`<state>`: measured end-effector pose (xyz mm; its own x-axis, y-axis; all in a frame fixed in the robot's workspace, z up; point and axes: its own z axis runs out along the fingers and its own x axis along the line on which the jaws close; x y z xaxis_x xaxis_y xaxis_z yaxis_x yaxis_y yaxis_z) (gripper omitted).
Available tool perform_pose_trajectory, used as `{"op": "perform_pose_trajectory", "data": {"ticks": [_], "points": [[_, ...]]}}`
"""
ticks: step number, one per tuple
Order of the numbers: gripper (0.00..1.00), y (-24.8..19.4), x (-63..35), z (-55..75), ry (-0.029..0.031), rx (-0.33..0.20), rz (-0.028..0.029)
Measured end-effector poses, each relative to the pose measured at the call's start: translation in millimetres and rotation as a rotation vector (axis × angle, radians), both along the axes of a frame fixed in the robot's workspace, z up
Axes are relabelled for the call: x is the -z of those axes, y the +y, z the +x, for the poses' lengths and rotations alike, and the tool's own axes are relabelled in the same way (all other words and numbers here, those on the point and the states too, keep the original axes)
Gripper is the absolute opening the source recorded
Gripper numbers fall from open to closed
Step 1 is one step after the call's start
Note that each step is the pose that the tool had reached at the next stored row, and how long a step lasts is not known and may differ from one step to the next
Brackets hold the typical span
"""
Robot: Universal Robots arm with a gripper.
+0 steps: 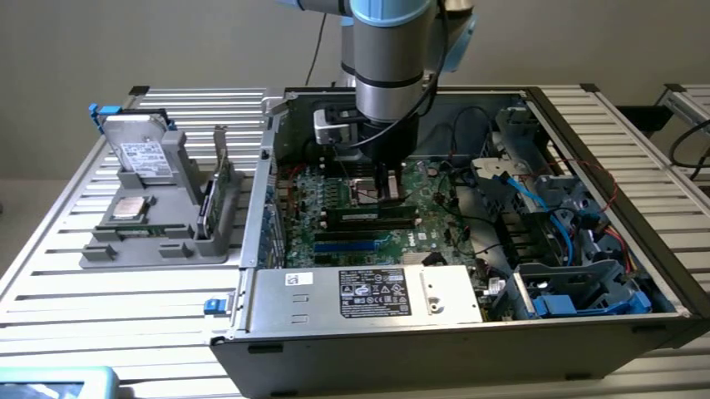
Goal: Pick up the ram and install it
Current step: 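Insert the ram into the slot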
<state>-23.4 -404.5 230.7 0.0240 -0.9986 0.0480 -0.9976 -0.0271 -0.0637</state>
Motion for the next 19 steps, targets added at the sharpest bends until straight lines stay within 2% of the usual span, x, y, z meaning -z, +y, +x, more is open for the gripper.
{"op": "perform_pose_trajectory", "data": {"ticks": [19], "points": [[0.13,-0.5,2.4,-0.1,-0.0001,0.009,0.0002]]}}
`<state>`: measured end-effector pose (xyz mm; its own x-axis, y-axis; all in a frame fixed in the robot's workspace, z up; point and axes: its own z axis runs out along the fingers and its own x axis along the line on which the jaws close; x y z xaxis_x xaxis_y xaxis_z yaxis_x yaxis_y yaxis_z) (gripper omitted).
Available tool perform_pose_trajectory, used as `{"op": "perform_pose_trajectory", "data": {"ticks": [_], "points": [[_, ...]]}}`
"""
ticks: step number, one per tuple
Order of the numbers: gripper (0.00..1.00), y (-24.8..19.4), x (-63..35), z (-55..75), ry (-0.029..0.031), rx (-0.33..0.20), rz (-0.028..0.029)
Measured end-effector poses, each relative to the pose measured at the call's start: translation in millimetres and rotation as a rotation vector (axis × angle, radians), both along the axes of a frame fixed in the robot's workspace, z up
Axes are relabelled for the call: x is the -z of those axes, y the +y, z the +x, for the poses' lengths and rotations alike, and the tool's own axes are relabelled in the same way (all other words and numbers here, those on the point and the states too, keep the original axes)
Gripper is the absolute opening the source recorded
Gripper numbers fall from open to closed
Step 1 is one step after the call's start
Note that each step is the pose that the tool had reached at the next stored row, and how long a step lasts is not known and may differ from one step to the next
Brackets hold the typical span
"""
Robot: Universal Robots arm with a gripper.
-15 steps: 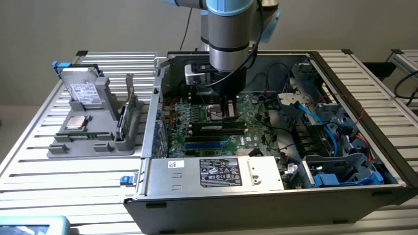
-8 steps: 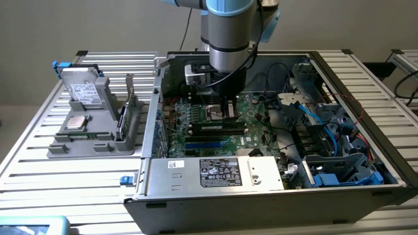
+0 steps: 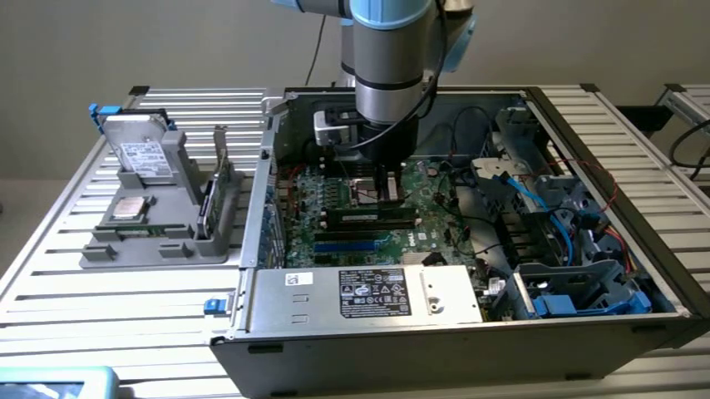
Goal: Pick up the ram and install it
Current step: 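Insert the ram into the slot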
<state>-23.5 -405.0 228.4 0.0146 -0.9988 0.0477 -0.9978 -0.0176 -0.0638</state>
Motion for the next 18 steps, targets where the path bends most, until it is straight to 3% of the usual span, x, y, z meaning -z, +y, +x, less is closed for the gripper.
{"op": "perform_pose_trajectory", "data": {"ticks": [18], "points": [[0.13,1.2,3.8,-0.8,0.0002,0.0,-0.0002]]}}
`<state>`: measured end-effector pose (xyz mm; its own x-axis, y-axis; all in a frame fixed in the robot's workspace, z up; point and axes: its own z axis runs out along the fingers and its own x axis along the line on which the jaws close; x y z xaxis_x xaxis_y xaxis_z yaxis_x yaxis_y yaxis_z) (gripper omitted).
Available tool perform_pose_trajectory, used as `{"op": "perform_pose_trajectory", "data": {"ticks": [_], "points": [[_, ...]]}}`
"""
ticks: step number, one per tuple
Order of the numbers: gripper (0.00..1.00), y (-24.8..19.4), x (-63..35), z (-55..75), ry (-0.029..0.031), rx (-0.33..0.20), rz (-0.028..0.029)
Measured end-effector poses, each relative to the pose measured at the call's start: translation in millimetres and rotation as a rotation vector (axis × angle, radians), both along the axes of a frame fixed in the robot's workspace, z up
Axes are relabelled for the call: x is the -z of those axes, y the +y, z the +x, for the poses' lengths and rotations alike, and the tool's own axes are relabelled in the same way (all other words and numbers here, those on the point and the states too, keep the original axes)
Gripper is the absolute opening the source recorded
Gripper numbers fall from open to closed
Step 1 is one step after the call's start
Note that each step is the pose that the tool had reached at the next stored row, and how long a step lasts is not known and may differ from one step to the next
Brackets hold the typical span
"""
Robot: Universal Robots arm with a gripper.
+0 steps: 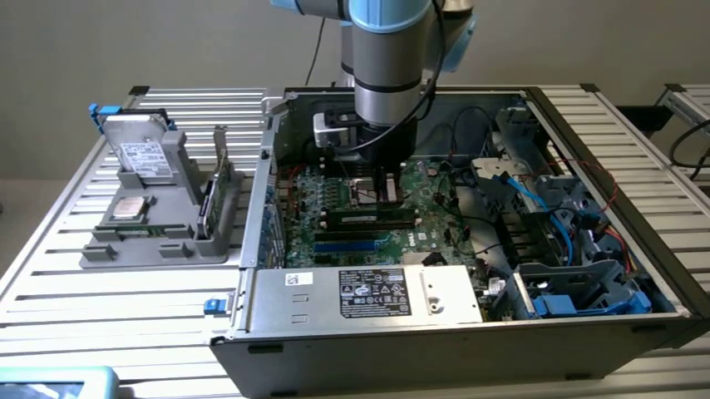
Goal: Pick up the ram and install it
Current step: 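Insert the ram into the slot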
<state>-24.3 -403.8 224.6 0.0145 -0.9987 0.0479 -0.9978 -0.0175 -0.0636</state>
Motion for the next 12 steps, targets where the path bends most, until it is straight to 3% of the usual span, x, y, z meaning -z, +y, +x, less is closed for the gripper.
{"op": "perform_pose_trajectory", "data": {"ticks": [9,12], "points": [[0.15,0.1,0.7,-0.3,-0.0001,0.0,0.0001],[0.27,0.1,-0.4,-0.3,-0.0002,0.0,0.0003]]}}
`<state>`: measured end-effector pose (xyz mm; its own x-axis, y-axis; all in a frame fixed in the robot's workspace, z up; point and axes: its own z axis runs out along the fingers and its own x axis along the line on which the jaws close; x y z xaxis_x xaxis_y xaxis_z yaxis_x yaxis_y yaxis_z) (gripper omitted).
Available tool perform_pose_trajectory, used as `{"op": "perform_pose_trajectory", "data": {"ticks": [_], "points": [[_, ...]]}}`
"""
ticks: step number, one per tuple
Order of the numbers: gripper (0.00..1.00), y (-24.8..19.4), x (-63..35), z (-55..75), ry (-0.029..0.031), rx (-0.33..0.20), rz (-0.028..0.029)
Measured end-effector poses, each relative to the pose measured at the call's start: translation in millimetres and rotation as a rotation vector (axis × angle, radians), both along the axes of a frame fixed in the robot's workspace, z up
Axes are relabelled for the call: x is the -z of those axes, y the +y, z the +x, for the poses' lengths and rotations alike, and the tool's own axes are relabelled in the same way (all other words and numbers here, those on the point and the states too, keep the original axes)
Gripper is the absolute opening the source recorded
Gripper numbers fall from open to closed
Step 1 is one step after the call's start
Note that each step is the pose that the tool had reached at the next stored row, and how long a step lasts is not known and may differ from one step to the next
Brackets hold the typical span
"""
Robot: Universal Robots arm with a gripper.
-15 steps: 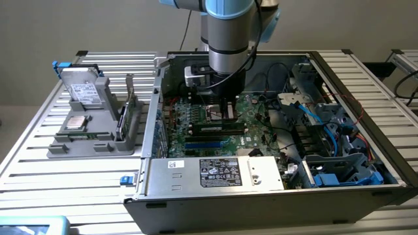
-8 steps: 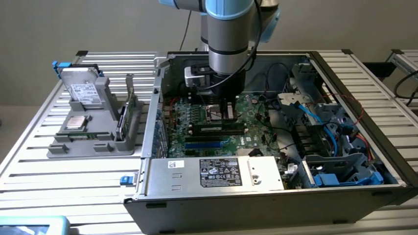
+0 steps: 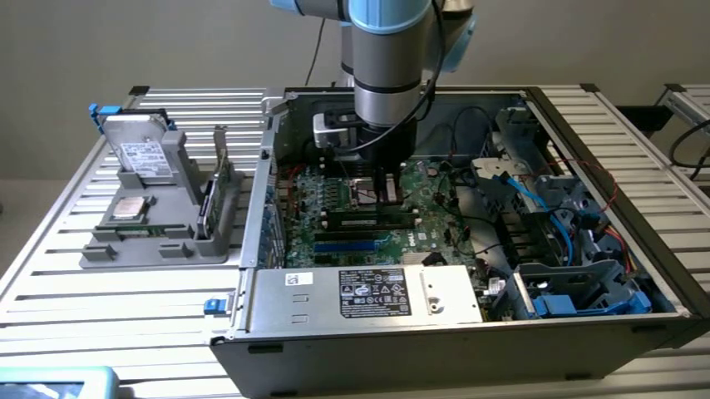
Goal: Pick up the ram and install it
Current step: 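Insert the ram into the slot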
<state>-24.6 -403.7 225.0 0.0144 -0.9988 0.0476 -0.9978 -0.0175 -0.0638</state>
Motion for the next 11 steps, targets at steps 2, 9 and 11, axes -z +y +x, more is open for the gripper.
{"op": "perform_pose_trajectory", "data": {"ticks": [2,9,11], "points": [[0.27,0.0,-2.7,0.5,0.0006,0.0,-0.0001],[0.27,-1.0,-14.7,11.3,0.0313,0.0,-0.0003],[0.27,-1.7,-17.8,15.6,0.0412,0.0,-0.0001]]}}
